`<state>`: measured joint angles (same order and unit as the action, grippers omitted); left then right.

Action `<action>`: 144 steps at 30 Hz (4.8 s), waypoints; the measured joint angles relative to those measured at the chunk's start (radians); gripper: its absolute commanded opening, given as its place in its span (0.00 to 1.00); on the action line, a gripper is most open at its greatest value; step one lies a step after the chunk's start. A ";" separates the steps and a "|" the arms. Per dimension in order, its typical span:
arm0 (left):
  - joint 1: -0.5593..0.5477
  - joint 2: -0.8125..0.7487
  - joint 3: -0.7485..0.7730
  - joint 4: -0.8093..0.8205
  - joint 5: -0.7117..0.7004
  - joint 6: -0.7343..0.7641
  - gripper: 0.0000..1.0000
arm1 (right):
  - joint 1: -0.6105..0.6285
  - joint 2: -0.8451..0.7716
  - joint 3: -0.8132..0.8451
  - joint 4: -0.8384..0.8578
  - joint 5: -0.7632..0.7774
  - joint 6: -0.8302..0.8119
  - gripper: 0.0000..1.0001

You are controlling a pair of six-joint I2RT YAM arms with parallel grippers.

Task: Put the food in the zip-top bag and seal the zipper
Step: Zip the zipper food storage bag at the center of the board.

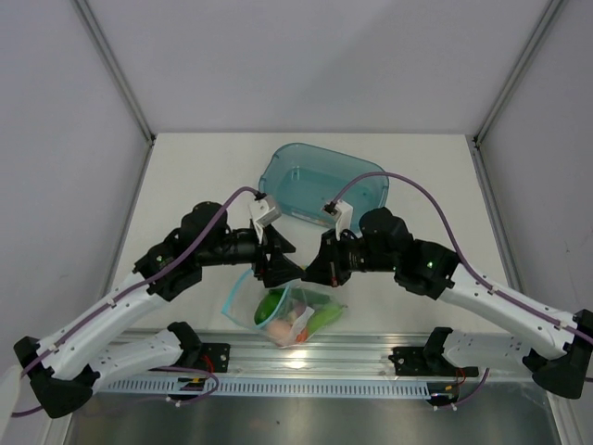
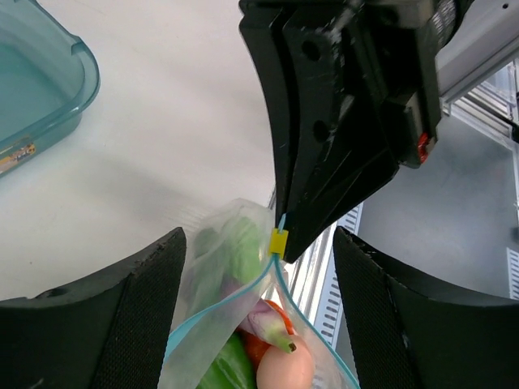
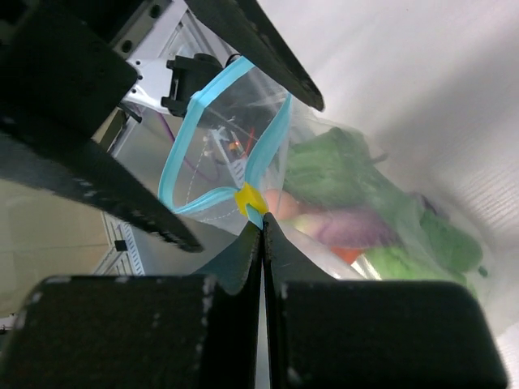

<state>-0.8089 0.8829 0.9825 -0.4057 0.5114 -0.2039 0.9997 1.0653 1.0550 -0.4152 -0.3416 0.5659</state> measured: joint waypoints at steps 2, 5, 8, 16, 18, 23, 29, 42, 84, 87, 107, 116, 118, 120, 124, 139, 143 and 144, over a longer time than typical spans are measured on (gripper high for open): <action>-0.005 0.013 -0.001 -0.001 0.000 0.003 0.70 | 0.000 -0.010 0.000 0.000 0.000 0.002 0.00; -0.008 0.024 -0.005 -0.003 0.012 0.005 0.60 | 0.000 -0.019 0.000 0.000 -0.005 0.003 0.00; -0.015 0.029 -0.006 -0.016 0.021 0.011 0.55 | 0.000 -0.024 0.000 0.000 -0.007 0.003 0.00; -0.029 0.029 -0.032 -0.046 0.077 0.023 0.31 | 0.000 -0.037 0.000 -0.009 -0.005 0.002 0.00; -0.030 0.029 -0.039 -0.059 0.086 0.029 0.24 | 0.000 -0.039 0.000 -0.015 -0.006 0.002 0.00; -0.031 0.026 -0.059 -0.089 0.090 0.032 0.04 | -0.001 -0.059 -0.018 -0.013 -0.010 -0.022 0.00; -0.033 0.010 -0.061 -0.124 0.092 0.032 0.01 | -0.020 -0.087 -0.070 0.033 -0.060 -0.072 0.34; -0.033 0.012 -0.061 -0.121 0.143 0.018 0.01 | -0.029 -0.119 -0.231 0.214 -0.134 -0.175 0.96; -0.033 0.014 -0.087 -0.074 0.252 -0.006 0.01 | -0.085 -0.141 -0.335 0.451 -0.351 -0.263 0.68; -0.033 0.014 -0.087 -0.072 0.252 -0.006 0.00 | -0.087 -0.138 -0.335 0.451 -0.353 -0.253 0.52; -0.033 -0.026 -0.087 -0.033 0.196 -0.051 0.40 | -0.100 -0.131 -0.335 0.480 -0.284 -0.214 0.00; -0.033 -0.051 -0.086 0.075 0.071 -0.102 0.38 | -0.032 -0.138 -0.315 0.446 -0.132 -0.175 0.00; -0.033 -0.051 -0.086 0.099 0.051 -0.105 0.38 | -0.022 -0.138 -0.305 0.435 -0.114 -0.173 0.00; -0.034 -0.051 -0.087 0.116 0.037 -0.109 0.35 | -0.018 -0.140 -0.298 0.430 -0.107 -0.169 0.00; -0.040 -0.051 -0.087 0.140 0.010 -0.111 0.26 | -0.015 -0.142 -0.293 0.427 -0.097 -0.147 0.00; -0.051 -0.064 -0.131 0.164 -0.011 -0.111 0.07 | -0.014 -0.144 -0.293 0.435 -0.082 -0.038 0.00; -0.051 -0.066 -0.132 0.167 -0.010 -0.112 0.00 | -0.014 -0.147 -0.293 0.435 -0.074 -0.026 0.00; -0.051 -0.066 -0.132 0.169 -0.011 -0.113 0.01 | -0.013 -0.150 -0.293 0.433 -0.066 -0.024 0.00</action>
<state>-0.8600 0.8169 0.8501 -0.2367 0.5007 -0.3164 0.9867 0.9157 0.7616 0.0181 -0.4080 0.5419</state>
